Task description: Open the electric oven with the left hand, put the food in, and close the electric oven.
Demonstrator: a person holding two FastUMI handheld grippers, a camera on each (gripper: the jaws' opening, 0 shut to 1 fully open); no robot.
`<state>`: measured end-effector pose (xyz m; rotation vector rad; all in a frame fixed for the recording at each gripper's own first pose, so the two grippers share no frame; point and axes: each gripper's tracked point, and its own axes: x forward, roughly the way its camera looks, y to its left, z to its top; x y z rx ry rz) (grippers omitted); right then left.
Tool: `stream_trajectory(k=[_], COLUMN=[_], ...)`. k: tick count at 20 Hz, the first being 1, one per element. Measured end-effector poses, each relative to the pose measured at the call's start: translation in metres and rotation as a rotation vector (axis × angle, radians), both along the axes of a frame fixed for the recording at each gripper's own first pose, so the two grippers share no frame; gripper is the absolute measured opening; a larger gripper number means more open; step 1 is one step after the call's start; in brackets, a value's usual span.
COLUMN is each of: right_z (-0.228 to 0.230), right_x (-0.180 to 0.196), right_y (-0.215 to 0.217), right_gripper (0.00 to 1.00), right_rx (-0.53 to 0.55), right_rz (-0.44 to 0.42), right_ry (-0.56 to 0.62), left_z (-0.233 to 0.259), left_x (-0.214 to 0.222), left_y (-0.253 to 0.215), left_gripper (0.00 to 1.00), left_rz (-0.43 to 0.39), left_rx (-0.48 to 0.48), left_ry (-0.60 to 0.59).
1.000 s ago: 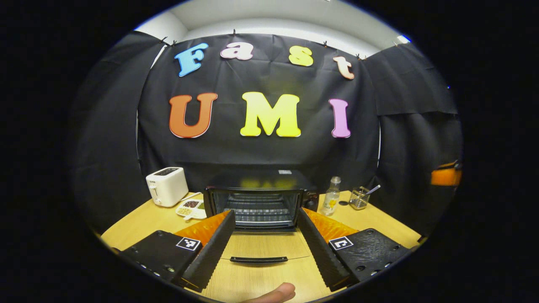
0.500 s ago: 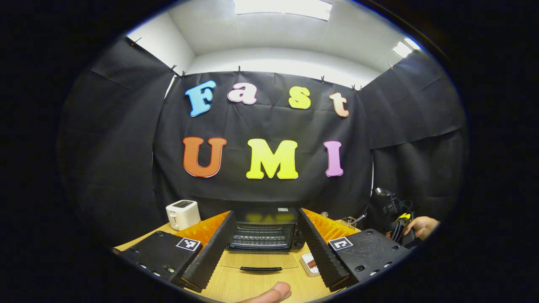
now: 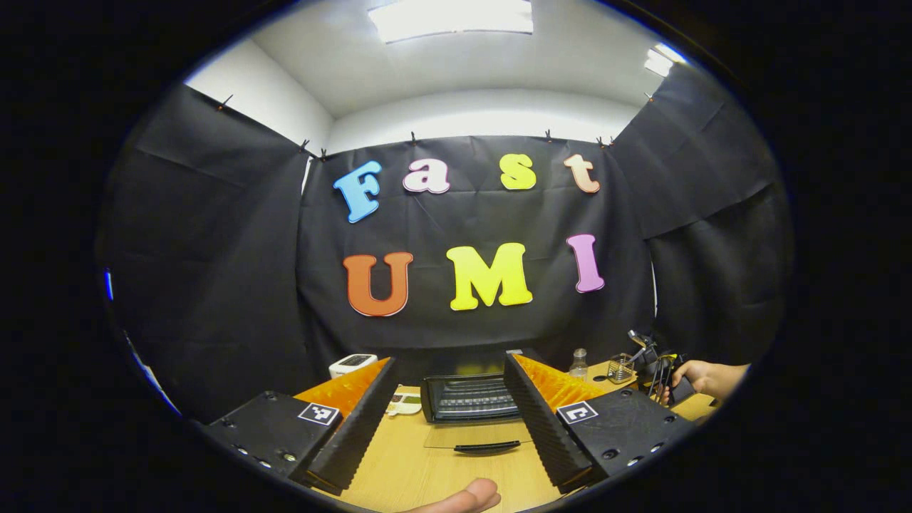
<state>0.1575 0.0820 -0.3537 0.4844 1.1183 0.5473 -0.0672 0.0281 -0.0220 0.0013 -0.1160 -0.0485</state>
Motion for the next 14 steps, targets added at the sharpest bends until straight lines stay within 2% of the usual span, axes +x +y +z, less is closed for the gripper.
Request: stream_trajectory(k=[1,3,5,7,10,12,14], right_z=[0.001,0.008,0.018,0.028,0.054,0.071,0.089], right_x=[0.001,-0.007,-0.021,-0.031,-0.048,-0.059,-0.068], right_y=[0.002,0.007,0.008,0.004,0.008,0.017,0.030], right_gripper=[0.14,0.13,0.11,0.11,0.11,0.10,0.10], right_rx=[0.020,0.018,-0.064,-0.215,-0.452,-0.572,-0.642], right_rz=[-0.015,-0.007,0.043,0.130,0.209,0.259,0.282], right_ry=[-0.004,-0.017,-0.101,-0.234,-0.442,-0.559,-0.667], left_z=[0.000,-0.003,-0.003,-0.001,0.000,0.000,-0.005], left_x=[-0.003,-0.009,-0.014,-0.017,-0.026,-0.031,-0.035], left_y=[0.000,0.003,0.003,0.003,0.009,0.012,0.014], left_gripper=[0.95,0.95,0.95,0.95,0.95,0.95,0.95], left_rz=[-0.003,-0.010,-0.024,-0.034,-0.038,-0.041,-0.053], left_rx=[0.002,-0.002,-0.012,-0.027,-0.043,-0.055,-0.066], left_ry=[0.001,0.006,0.010,0.006,-0.001,0.003,0.013])
